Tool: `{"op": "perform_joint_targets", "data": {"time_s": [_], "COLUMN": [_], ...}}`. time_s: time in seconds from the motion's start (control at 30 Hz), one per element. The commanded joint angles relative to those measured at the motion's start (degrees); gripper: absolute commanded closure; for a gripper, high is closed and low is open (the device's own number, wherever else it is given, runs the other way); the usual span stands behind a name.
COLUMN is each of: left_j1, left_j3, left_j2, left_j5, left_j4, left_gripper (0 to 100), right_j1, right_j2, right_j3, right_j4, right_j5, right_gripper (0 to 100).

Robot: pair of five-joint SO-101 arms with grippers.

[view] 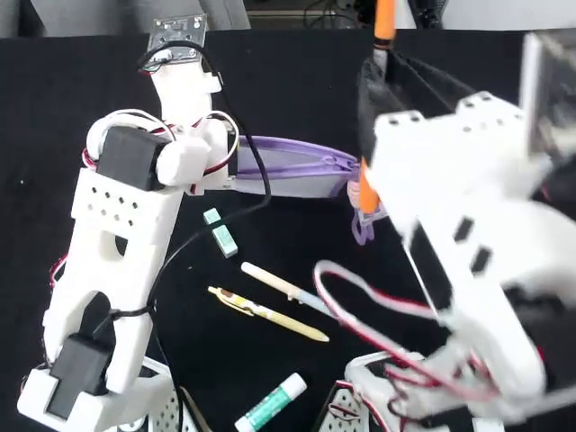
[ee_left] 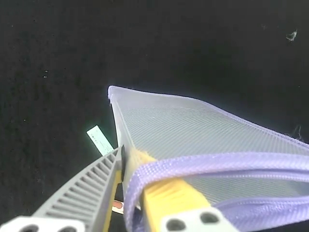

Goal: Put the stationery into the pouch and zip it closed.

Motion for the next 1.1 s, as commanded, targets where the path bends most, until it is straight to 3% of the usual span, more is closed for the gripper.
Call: {"op": "perform_joint_targets", "data": {"time_s": [0.0, 0.17, 0.47, 0.83, 1.07], "left_j1": [0.40, 3.03, 4.44, 4.53, 4.70], "left_j3": [-0.31, -0.22, -0.22, -0.22, -0.22], "left_j2": [-2.73, -2.73, -2.73, -2.73, -2.64], "left_j5": [0.62, 0.35, 0.35, 0.62, 0.62], "left_j4": [-0.62, -0.44, -0.44, -0.53, -0.70], "left_gripper": [97, 97, 97, 97, 97], "right_j1": [-0.79, -0.79, -0.79, -0.88, -4.22], "right_j2": [-5.76, -12.88, -34.07, -50.77, -56.75], "right_j3": [2.86, 17.10, 56.40, 85.14, 103.16], "right_j4": [-2.90, -11.60, -42.37, -66.64, -82.46], "right_j5": [-0.44, -0.44, -0.53, -0.62, -4.57], "right_gripper": [98.8, 98.8, 98.8, 98.8, 98.8]}}
